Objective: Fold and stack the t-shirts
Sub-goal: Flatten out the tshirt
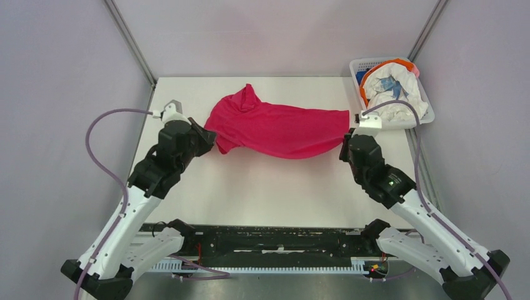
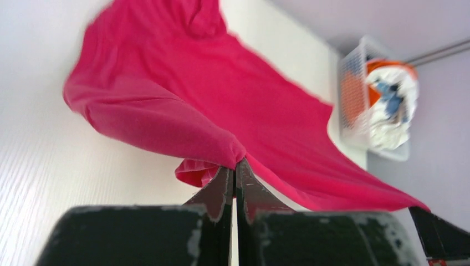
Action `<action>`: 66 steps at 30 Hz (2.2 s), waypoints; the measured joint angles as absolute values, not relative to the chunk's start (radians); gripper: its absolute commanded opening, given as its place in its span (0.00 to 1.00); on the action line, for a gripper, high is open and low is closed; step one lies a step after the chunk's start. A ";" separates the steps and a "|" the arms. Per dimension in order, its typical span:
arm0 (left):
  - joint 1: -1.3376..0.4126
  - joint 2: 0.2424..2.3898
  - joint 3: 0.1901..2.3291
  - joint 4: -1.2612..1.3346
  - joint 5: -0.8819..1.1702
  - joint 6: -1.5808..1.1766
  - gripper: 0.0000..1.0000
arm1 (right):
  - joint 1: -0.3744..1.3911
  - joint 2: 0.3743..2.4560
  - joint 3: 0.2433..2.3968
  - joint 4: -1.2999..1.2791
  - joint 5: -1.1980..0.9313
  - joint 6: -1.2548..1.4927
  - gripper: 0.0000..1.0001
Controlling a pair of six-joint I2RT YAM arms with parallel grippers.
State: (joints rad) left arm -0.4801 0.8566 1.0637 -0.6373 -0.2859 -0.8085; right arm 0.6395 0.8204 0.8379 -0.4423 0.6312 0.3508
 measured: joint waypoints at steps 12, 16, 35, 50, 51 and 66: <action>-0.480 0.818 1.425 -0.544 -0.355 -0.603 0.02 | 0.639 0.701 1.154 -0.406 0.587 0.162 0.00; -0.480 0.833 1.591 -0.540 -0.305 -0.526 0.02 | 0.639 0.682 1.267 -0.431 0.499 0.138 0.00; -0.480 0.811 1.953 -0.598 -0.144 -0.390 0.02 | 0.639 0.599 1.469 -0.503 0.045 0.180 0.00; -0.479 1.079 1.562 -0.456 -0.488 -0.326 0.02 | 0.638 0.775 1.206 -0.524 0.769 0.251 0.00; -0.474 1.141 1.557 -0.431 -0.517 -0.311 0.02 | 0.638 0.831 1.193 -0.524 0.830 0.257 0.00; -0.357 1.932 1.719 -0.197 -0.608 -0.158 0.02 | 0.320 1.417 1.095 -0.221 0.665 0.258 0.00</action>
